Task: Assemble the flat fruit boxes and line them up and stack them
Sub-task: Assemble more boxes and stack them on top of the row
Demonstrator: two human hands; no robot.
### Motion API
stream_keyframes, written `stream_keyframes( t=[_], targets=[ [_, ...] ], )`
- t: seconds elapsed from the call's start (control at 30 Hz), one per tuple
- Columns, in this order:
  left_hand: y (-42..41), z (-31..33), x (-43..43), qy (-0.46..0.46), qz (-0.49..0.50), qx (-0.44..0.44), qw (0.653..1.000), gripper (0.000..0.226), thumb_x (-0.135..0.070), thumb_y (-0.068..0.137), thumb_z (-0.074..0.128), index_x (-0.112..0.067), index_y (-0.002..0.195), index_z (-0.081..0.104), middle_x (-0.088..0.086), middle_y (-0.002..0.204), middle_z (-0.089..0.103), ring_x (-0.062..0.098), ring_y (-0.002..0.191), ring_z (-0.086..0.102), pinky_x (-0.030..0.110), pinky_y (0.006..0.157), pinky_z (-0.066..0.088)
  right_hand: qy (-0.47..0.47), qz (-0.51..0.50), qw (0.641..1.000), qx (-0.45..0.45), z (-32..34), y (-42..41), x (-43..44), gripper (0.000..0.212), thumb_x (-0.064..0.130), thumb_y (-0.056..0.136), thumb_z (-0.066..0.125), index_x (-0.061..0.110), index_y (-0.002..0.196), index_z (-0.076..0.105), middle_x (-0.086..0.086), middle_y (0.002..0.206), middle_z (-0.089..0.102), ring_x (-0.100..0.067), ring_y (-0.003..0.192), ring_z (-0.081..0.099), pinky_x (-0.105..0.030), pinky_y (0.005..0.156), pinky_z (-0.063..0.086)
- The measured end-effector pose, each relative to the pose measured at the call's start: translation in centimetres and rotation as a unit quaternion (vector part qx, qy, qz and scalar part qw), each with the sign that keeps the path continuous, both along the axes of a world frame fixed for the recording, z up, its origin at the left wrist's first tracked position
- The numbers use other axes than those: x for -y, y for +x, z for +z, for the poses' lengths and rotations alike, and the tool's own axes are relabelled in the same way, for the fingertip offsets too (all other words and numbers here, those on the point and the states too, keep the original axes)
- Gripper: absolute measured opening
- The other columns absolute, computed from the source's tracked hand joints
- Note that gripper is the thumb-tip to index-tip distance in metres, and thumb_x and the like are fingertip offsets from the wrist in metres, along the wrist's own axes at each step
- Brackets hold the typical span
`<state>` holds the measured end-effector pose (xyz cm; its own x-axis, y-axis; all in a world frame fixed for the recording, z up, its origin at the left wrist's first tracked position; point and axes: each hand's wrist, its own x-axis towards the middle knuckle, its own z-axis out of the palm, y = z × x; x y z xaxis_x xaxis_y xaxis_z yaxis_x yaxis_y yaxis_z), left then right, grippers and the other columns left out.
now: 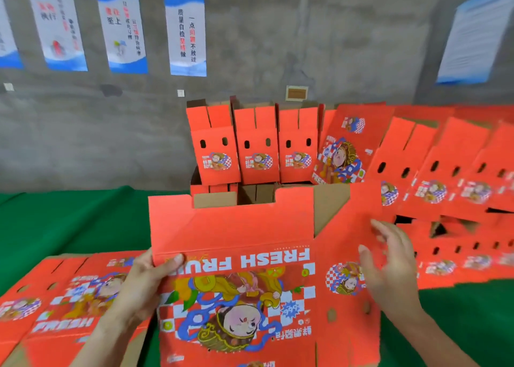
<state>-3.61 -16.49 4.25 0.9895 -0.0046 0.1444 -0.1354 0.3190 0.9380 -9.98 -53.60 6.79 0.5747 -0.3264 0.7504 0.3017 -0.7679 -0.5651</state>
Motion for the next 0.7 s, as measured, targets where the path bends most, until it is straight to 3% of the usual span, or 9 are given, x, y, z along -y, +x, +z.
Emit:
stream_keyframes(
  t=[0.03, 0.1, 0.2, 0.3, 0.4, 0.43, 0.53, 0.63, 0.7],
  targets=[
    [-0.3, 0.0, 1.1, -0.001, -0.002, 0.000, 1.000, 0.029, -0.004, 0.069, 0.062, 0.000, 0.098, 0.061, 0.019, 0.084, 0.072, 0.028, 0.066, 0.070, 0.037, 0.056, 0.058, -0.040, 0.025, 0.999, 0.005, 0.6, -0.4, -0.3, 0.036, 0.008, 0.083, 0.060, 0.002, 0.119, 0.060, 0.004, 0.109, 0.055, -0.001, 0.092, 0.052, -0.015, 0.087, 0.040],
    [-1.0, 0.1, 2.9, -0.005, -0.009, 0.000, 1.000, 0.027, -0.004, 0.070, 0.062, 0.000, 0.096, 0.062, 0.020, 0.084, 0.072, 0.029, 0.067, 0.070, 0.038, 0.056, 0.059, -0.075, 0.074, 0.994, -0.030, 1.6, -1.0, -0.9, 0.029, 0.005, 0.084, 0.064, 0.007, 0.114, 0.062, 0.016, 0.093, 0.051, -0.002, 0.071, 0.052, -0.004, 0.069, 0.037],
    [-2.0, 0.1, 4.6, -0.006, -0.028, -0.002, 1.000, 0.025, -0.005, 0.071, 0.062, 0.002, 0.095, 0.063, 0.023, 0.087, 0.072, 0.031, 0.069, 0.071, 0.038, 0.056, 0.058, -0.054, 0.101, 0.989, -0.094, 2.5, -1.1, -1.0, 0.032, 0.009, 0.084, 0.068, 0.015, 0.114, 0.057, 0.012, 0.083, 0.052, -0.010, 0.060, 0.052, -0.011, 0.062, 0.035],
    [-2.9, -0.2, 5.4, -0.004, -0.041, 0.004, 0.999, 0.029, -0.006, 0.072, 0.062, 0.005, 0.098, 0.063, 0.026, 0.092, 0.070, 0.034, 0.073, 0.070, 0.040, 0.061, 0.059, 0.042, 0.135, 0.974, -0.175, 3.8, -1.2, 0.0, 0.030, 0.017, 0.085, 0.069, 0.013, 0.109, 0.052, 0.000, 0.085, 0.062, -0.015, 0.056, 0.055, -0.027, 0.060, 0.042],
    [-3.8, -0.5, 6.2, -0.003, -0.041, 0.034, 0.999, 0.021, -0.006, 0.071, 0.062, -0.003, 0.090, 0.071, 0.025, 0.090, 0.071, 0.032, 0.073, 0.070, 0.039, 0.062, 0.059, 0.026, 0.189, 0.933, -0.303, 4.6, -1.9, 1.4, 0.014, 0.022, 0.090, 0.063, 0.011, 0.098, 0.058, 0.001, 0.065, 0.064, -0.009, 0.039, 0.054, -0.019, 0.041, 0.039],
    [-4.1, -0.6, 6.5, 0.002, -0.039, 0.046, 0.998, 0.020, -0.006, 0.071, 0.062, -0.009, 0.088, 0.074, 0.022, 0.089, 0.072, 0.030, 0.072, 0.071, 0.037, 0.061, 0.059, 0.029, 0.213, 0.917, -0.336, 4.7, -2.2, 1.8, 0.011, 0.022, 0.093, 0.060, 0.014, 0.100, 0.060, 0.003, 0.067, 0.066, -0.010, 0.040, 0.057, -0.018, 0.039, 0.039],
    [-4.6, -0.8, 7.3, 0.002, -0.031, 0.074, 0.997, 0.027, -0.010, 0.077, 0.058, -0.018, 0.097, 0.074, 0.015, 0.095, 0.073, 0.023, 0.078, 0.071, 0.032, 0.063, 0.058, 0.107, 0.290, 0.863, -0.399, 5.0, -3.4, 3.0, 0.012, 0.023, 0.098, 0.051, 0.022, 0.107, 0.059, 0.007, 0.103, 0.066, -0.025, 0.060, 0.071, -0.023, 0.043, 0.049],
    [-4.5, -0.6, 7.4, -0.038, -0.050, 0.058, 0.996, 0.046, -0.042, 0.091, 0.040, -0.017, 0.125, 0.059, 0.010, 0.117, 0.068, 0.023, 0.103, 0.067, 0.031, 0.075, 0.057, 0.117, 0.331, 0.831, -0.431, 5.0, -4.6, 4.0, 0.015, 0.027, 0.098, 0.049, 0.025, 0.109, 0.058, 0.007, 0.110, 0.067, -0.031, 0.067, 0.072, -0.026, 0.048, 0.053],
    [-4.5, -0.2, 7.4, -0.053, -0.067, -0.002, 0.996, 0.066, -0.062, 0.087, 0.032, -0.012, 0.121, 0.061, 0.016, 0.117, 0.067, 0.030, 0.104, 0.066, 0.034, 0.072, 0.058, 0.109, 0.342, 0.823, -0.440, 4.8, -5.2, 4.5, 0.018, 0.029, 0.097, 0.048, 0.025, 0.112, 0.057, 0.005, 0.111, 0.067, -0.033, 0.070, 0.071, -0.027, 0.051, 0.053]
  ],
)
